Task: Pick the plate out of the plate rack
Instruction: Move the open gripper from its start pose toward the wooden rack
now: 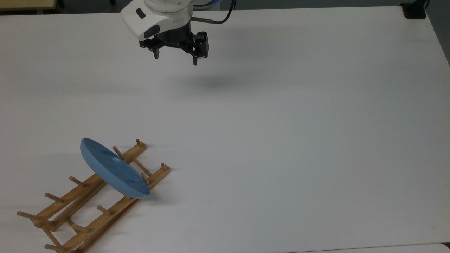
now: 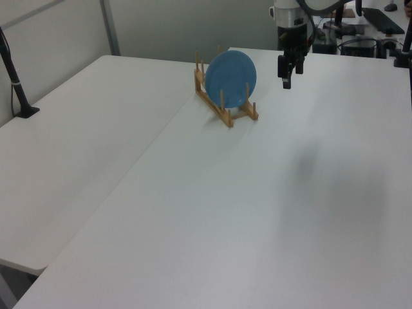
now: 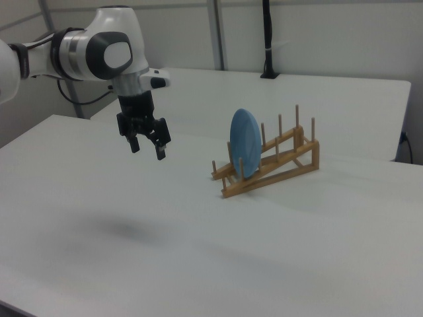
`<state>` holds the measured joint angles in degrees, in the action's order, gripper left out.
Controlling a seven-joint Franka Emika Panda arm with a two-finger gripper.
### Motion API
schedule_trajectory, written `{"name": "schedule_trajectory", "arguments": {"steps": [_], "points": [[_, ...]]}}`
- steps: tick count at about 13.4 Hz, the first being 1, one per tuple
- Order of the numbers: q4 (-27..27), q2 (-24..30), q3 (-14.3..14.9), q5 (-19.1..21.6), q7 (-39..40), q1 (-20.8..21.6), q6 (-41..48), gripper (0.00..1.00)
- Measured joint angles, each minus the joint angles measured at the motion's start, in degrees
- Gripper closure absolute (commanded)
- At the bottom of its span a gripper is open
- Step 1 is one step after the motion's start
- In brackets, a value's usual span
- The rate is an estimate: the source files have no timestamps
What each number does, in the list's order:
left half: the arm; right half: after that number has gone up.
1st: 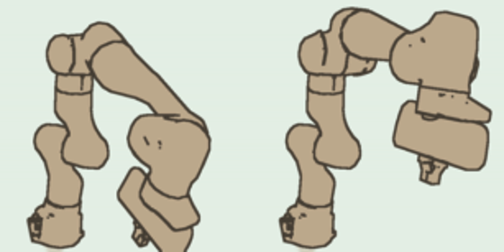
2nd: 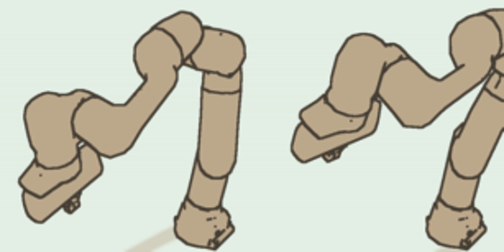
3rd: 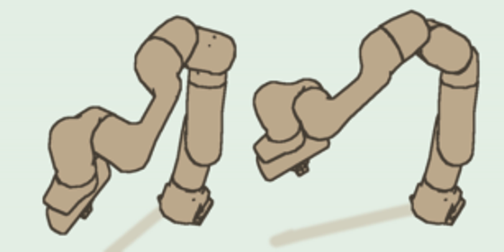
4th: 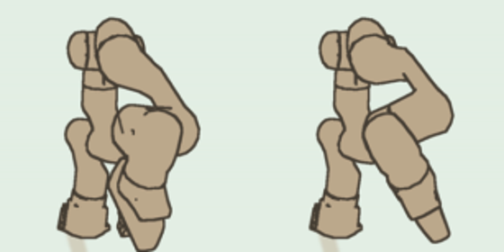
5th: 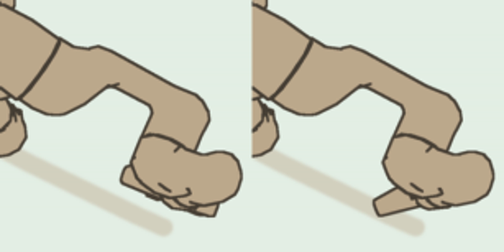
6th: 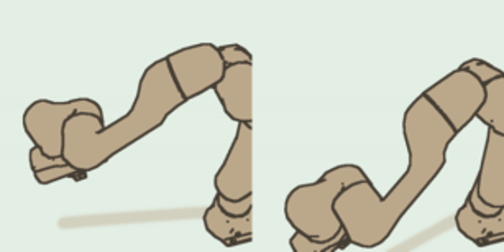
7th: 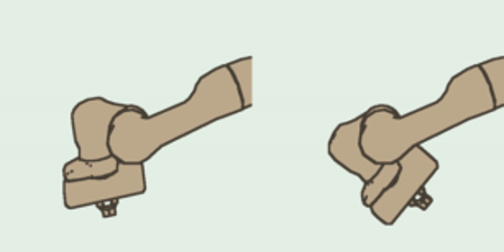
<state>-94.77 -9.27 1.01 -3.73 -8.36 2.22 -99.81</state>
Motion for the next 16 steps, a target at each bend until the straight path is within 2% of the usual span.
{"name": "schedule_trajectory", "arguments": {"steps": [16], "points": [[1.0, -0.3, 0.0, 0.0, 0.0, -0.3, 0.0, 0.00]]}}
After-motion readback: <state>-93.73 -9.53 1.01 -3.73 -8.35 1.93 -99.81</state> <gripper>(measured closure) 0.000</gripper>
